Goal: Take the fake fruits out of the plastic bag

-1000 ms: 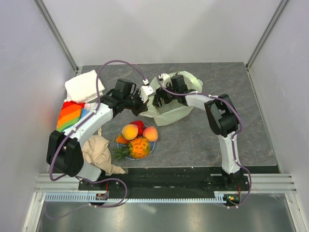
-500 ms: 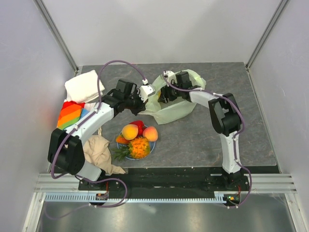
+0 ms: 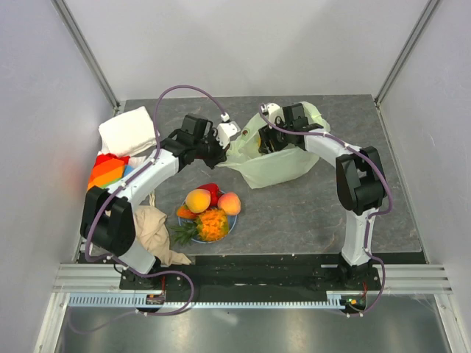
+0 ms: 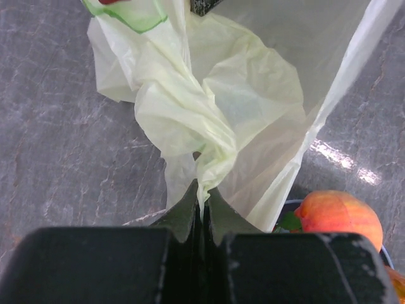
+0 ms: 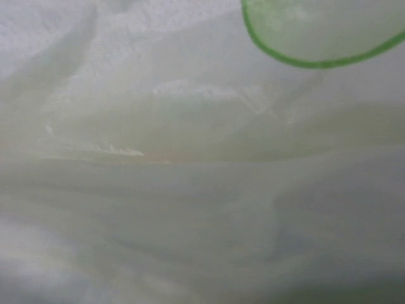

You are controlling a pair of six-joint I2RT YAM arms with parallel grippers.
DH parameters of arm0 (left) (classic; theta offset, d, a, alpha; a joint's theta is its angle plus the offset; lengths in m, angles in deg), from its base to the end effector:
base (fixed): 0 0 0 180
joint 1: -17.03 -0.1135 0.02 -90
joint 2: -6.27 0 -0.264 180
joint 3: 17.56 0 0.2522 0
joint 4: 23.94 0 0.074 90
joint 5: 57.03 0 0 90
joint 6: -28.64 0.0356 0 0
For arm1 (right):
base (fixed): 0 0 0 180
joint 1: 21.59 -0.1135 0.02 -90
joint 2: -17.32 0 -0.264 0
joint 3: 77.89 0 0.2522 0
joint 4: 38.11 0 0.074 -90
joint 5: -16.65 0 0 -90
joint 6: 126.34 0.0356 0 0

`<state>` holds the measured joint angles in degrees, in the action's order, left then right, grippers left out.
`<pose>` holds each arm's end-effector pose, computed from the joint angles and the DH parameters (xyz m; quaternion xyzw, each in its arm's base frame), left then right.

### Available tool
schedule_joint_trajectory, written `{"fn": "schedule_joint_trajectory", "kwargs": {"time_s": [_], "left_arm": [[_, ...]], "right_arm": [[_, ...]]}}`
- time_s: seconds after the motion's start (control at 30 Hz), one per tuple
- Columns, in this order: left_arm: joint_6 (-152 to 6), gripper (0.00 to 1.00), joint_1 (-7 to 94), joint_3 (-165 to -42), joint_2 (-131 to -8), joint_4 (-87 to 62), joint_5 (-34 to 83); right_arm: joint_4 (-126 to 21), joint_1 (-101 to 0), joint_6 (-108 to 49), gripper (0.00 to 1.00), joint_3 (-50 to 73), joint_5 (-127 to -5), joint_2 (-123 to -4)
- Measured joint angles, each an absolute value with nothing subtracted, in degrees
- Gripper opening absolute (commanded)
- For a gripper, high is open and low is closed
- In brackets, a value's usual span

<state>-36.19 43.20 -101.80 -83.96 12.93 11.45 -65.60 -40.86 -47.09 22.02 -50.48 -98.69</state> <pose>0.3087 -0.1663 0.2783 0.4574 0.7792 -0.1745 0.3913 0.4254 0.1634 0.2072 -0.3088 0.8499 0.2104 0.3716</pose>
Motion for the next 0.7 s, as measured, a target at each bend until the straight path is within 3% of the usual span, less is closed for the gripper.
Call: {"fn": "schedule_joint_trajectory", "kwargs": {"time_s": [0.17, 0.3, 0.33, 0.7], "left_arm": [[-35.91, 0.02, 45.43, -102.21, -86.92, 13.35, 9.33], [-35.06, 0.02, 47.22, -102.21, -88.21, 13.39, 8.57], [-34.68, 0.02, 47.46, -102.21, -88.29, 13.26, 8.55], [-30.92, 0.02, 47.81, -102.98, -90.24, 11.88, 8.24]], "right_arm": [[-67.7, -40.46, -47.24, 0.64, 17.51, -56.03, -98.76], [-67.7, -40.05, -48.73, 0.82, 13.4, -57.84, -96.94], [-67.9, -39.92, -48.64, 0.98, 12.97, -58.19, -96.61], [-71.4, -36.4, -44.55, 0.98, 13.1, -54.63, -96.02]]}}
